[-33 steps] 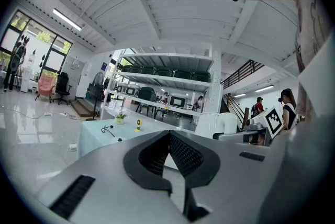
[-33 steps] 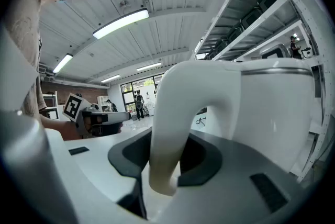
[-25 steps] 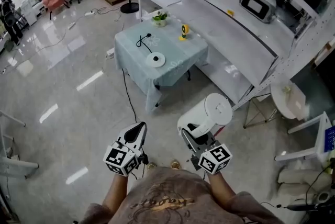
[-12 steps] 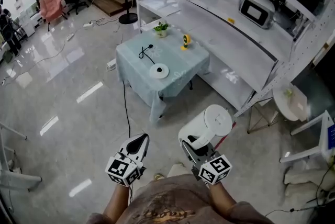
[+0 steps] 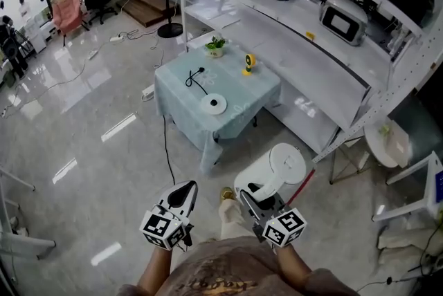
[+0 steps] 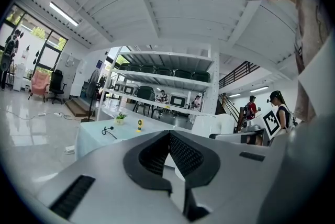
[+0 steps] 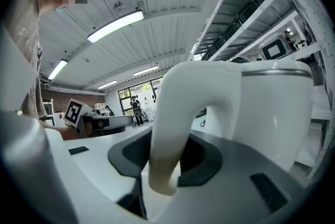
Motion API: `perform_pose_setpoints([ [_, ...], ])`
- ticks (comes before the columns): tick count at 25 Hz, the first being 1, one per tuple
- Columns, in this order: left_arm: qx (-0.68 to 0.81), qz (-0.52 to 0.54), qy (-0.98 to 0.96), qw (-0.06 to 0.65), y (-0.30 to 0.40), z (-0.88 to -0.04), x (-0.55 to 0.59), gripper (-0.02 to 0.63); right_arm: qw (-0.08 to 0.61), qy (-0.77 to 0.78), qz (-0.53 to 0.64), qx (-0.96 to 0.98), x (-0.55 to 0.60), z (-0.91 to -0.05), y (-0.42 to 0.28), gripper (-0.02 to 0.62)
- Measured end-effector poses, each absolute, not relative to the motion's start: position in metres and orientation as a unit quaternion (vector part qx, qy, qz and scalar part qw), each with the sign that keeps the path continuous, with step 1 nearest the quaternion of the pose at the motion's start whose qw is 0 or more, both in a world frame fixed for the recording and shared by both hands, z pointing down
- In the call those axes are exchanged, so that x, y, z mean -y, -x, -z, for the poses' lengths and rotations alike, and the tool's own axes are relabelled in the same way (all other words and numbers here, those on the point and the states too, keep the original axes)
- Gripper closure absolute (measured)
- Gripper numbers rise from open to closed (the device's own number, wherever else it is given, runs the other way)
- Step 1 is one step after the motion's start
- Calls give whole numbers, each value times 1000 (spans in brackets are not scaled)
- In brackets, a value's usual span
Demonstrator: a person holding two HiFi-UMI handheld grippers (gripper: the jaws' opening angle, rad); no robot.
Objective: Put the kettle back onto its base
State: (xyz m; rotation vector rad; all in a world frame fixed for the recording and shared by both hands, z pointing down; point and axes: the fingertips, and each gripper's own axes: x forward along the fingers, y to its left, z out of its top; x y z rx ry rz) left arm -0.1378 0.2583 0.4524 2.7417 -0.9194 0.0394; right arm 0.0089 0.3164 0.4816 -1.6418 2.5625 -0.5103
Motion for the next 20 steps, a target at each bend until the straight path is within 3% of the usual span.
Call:
perform_pose_setpoints([
  [20,347,-22,-930,119,91,-455,-73,584,23,500,161,-851,-119,-478,-60,463],
])
